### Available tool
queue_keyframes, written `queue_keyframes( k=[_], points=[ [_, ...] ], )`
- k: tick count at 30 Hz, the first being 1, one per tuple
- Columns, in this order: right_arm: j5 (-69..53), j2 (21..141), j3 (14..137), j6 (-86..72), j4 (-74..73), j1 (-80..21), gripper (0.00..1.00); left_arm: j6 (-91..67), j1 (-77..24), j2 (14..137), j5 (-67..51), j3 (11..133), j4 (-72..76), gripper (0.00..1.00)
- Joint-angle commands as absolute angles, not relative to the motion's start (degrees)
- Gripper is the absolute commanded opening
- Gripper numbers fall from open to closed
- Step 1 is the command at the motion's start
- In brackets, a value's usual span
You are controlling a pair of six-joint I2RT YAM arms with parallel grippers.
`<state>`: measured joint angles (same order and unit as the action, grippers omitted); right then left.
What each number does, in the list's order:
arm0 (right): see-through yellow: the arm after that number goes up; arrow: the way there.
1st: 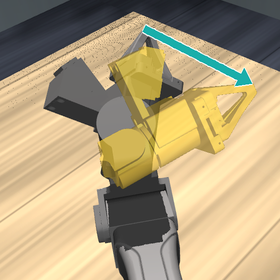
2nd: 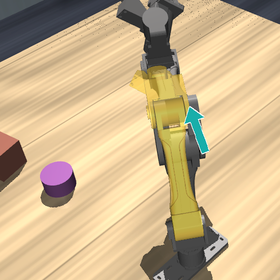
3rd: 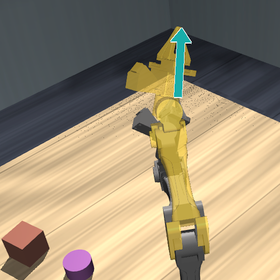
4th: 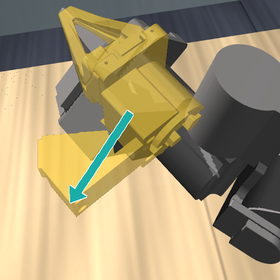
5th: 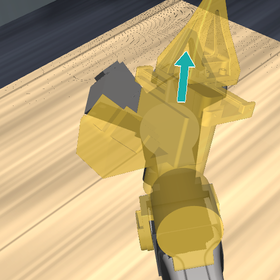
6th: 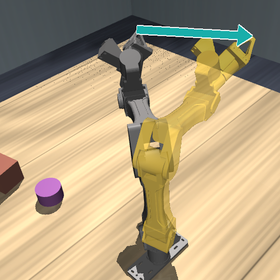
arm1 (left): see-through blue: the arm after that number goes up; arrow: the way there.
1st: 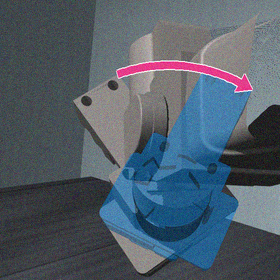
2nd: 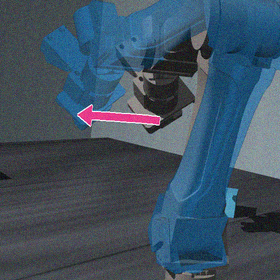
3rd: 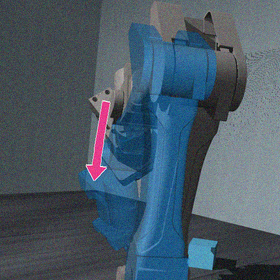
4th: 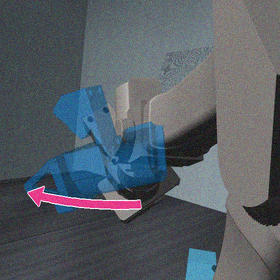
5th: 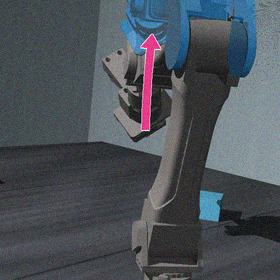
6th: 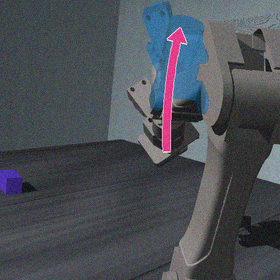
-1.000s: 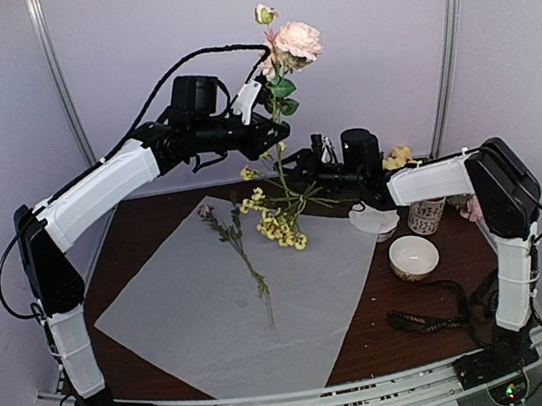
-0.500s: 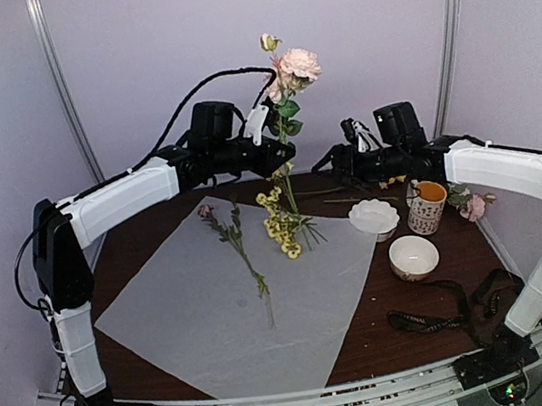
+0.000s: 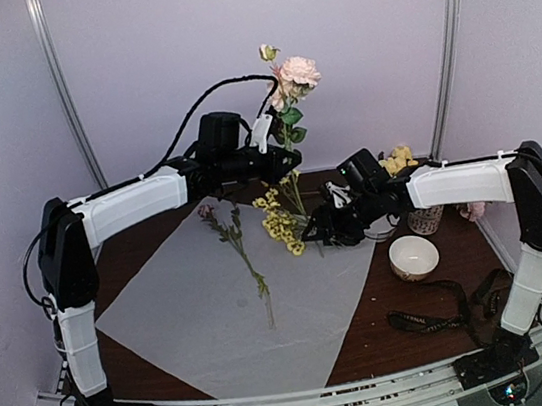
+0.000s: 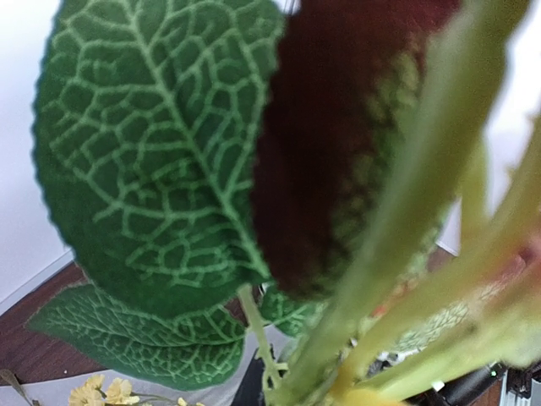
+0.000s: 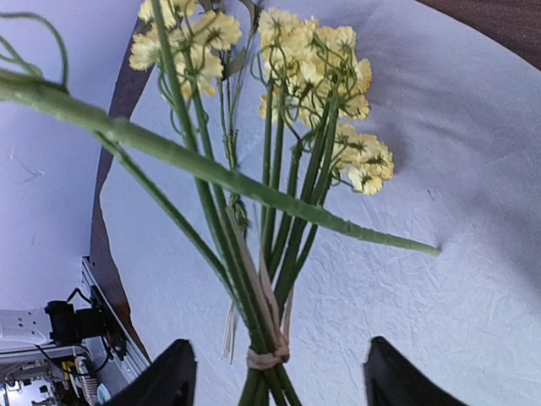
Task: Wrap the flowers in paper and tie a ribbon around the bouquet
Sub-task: Pick up the fake flower, then place the fake flower on the flattened wrapping paper.
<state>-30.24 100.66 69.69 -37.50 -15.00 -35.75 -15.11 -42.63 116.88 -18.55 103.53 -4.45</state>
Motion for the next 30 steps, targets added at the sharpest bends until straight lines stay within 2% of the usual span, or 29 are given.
queue_keyframes(
  k=[1, 3, 8, 18, 24, 30],
  points=[
    [-28.5, 101.2, 69.2, -35.1, -18.3, -35.9, 0.53, -15.2, -43.0, 117.4, -19.4, 104.0, -0.3, 0.0],
    [-27.1, 100.6, 68.9, -34.6, -18.7, -35.9, 0.35, -14.3, -42.9, 117.4, -18.6, 104.7, -1.3, 0.0],
    [-26.0, 100.6, 68.7, -32.4, -21.3, -35.8, 0.0, -11.7, -41.6, 115.8, -16.4, 108.3, -4.4, 0.0],
    [-27.7, 97.1, 64.2, -26.2, -22.5, -36.6, 0.0, -13.6, -30.2, 114.5, -13.8, 112.1, -6.9, 0.0],
    [-26.0, 94.8, 63.3, -21.8, -25.6, -36.7, 0.0, -12.8, -26.9, 114.7, -13.7, 112.6, -7.5, 0.0],
    [-26.6, 94.3, 65.3, -19.2, -27.0, -36.7, 0.0, -13.5, -26.3, 113.7, -13.2, 107.5, -6.7, 0.0]
  ],
)
